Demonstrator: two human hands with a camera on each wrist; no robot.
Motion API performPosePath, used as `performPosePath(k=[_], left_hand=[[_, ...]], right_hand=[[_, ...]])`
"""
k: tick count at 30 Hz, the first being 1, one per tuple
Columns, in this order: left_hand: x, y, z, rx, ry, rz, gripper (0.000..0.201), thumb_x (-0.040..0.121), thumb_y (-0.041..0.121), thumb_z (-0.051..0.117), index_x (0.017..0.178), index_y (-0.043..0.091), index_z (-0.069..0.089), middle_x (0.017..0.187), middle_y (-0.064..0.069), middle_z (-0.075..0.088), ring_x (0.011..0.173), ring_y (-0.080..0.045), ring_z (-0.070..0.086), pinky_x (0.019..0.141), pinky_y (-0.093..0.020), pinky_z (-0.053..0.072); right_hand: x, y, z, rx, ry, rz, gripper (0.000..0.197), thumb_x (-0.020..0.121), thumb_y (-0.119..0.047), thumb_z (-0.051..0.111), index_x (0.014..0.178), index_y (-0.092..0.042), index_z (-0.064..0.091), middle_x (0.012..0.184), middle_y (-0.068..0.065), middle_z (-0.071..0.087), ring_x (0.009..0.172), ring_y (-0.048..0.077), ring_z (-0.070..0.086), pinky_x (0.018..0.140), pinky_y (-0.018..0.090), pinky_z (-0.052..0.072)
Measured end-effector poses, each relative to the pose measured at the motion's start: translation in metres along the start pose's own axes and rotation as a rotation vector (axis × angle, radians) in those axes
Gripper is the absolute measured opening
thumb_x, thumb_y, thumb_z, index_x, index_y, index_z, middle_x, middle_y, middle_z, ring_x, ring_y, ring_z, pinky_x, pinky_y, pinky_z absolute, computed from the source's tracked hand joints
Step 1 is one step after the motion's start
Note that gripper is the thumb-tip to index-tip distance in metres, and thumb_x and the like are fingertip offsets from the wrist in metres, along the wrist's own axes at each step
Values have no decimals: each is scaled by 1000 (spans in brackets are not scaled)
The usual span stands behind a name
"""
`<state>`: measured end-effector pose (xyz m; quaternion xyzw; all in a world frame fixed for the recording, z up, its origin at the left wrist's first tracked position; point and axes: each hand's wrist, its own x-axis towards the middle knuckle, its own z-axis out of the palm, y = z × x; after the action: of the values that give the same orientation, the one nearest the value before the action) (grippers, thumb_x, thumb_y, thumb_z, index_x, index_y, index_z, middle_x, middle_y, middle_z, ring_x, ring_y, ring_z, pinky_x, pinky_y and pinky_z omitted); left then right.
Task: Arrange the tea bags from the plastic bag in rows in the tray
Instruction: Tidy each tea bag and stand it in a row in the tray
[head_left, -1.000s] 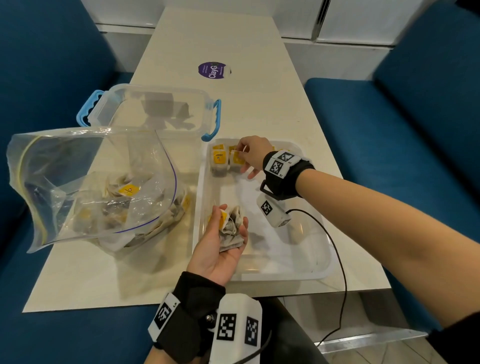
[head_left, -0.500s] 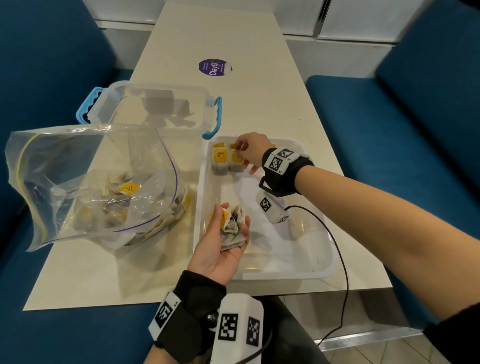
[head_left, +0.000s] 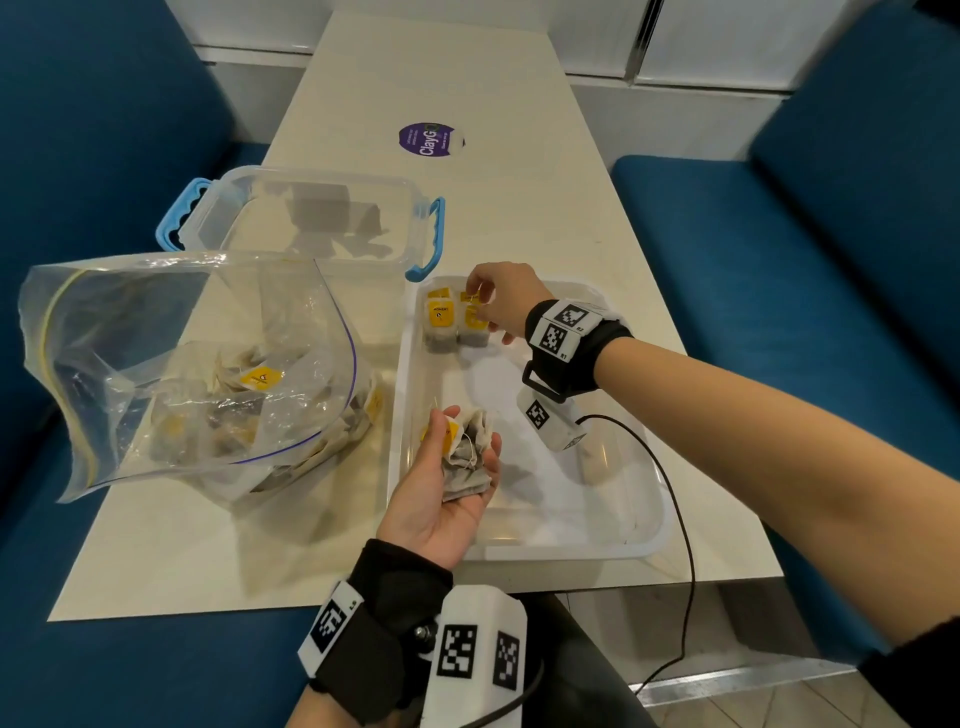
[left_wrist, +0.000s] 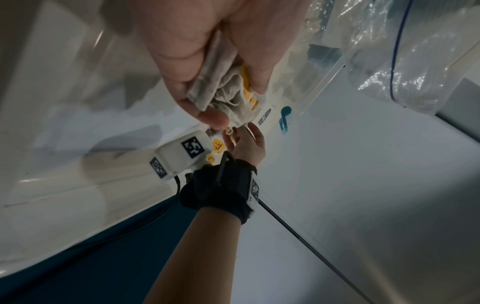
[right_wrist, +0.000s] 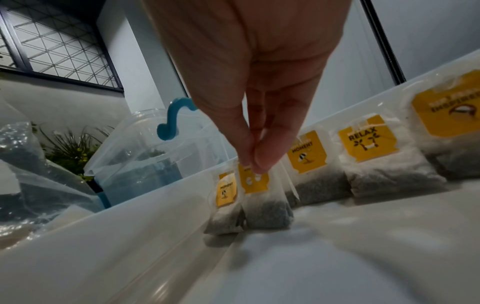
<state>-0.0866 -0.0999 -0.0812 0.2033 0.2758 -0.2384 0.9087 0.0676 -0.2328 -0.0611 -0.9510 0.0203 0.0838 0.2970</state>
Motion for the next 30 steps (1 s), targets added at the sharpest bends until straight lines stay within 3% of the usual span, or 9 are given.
performPosePath(k=[6,9,11,14,16,18,22,26,30], left_hand=[[0,1,1,4,-6,-3,22,93,33,51,93,13,62,85,-11,66,75,-22,61,53,-20,54],[0,1,2,8,-21,-7,23,92,34,52,94,13,63,85,-11,66,76,-22,61,52,-21,54],[0,2,3,10,-35,-11,25,92,35,50,95,13,63,85,-11,66,76,-22,62,53,-21,54],[-1,2,8,0,-64,-24,30,95,36,47,99,11,63,85,-11,68,74,-22,63,53,-22,55],[-1,2,10,3,-78,-23,31,98,33,45,100,8,65,87,-12,69,74,-23,65,58,-24,57],[-3,1,12,20,-85,-34,34,99,34,42,100,8,64,88,-12,70,80,-23,63,62,-25,57],[-5,-1,15,90,-84,-52,37,100,35,38,104,7,62,88,-12,68,81,-23,62,65,-24,55],[-10,-3,18,123,-92,-45,38,101,34,35,111,10,62,90,-10,68,82,-21,60,74,-26,49],[-10,-5,21,137,-91,-19,41,100,38,34,110,11,63,94,-11,69,86,-21,60,75,-27,49]], right_hand=[[-12,-7,-16,-5,43,-56,24,87,-3,55,110,-10,57,112,10,55,80,32,65,58,39,57],[-34,-21,-27,13,5,-131,17,89,-18,57,105,-10,59,103,6,60,66,19,63,47,25,52],[-56,-30,-35,-27,-122,-227,21,89,-29,60,101,-12,61,87,-3,61,58,9,57,42,20,47],[-93,-42,-38,-144,-380,-364,27,85,-40,61,101,-18,64,80,-13,59,65,2,56,59,18,49],[-107,-41,-35,-233,-438,-447,29,84,-39,63,103,-17,66,86,-11,59,67,-3,51,63,7,41],[-112,-38,-30,-271,-418,-470,26,84,-33,65,103,-15,66,87,-8,59,65,-4,48,62,7,38],[-115,-29,-25,-224,-308,-377,21,84,-24,65,103,-14,62,90,-3,60,65,2,47,63,16,41],[-117,-25,-22,-147,-284,-321,31,81,-21,68,109,-11,59,93,2,60,66,5,46,57,10,38],[-116,-22,-23,-43,-289,-281,29,83,-15,65,111,-8,61,89,-5,56,64,0,46,55,2,37]])
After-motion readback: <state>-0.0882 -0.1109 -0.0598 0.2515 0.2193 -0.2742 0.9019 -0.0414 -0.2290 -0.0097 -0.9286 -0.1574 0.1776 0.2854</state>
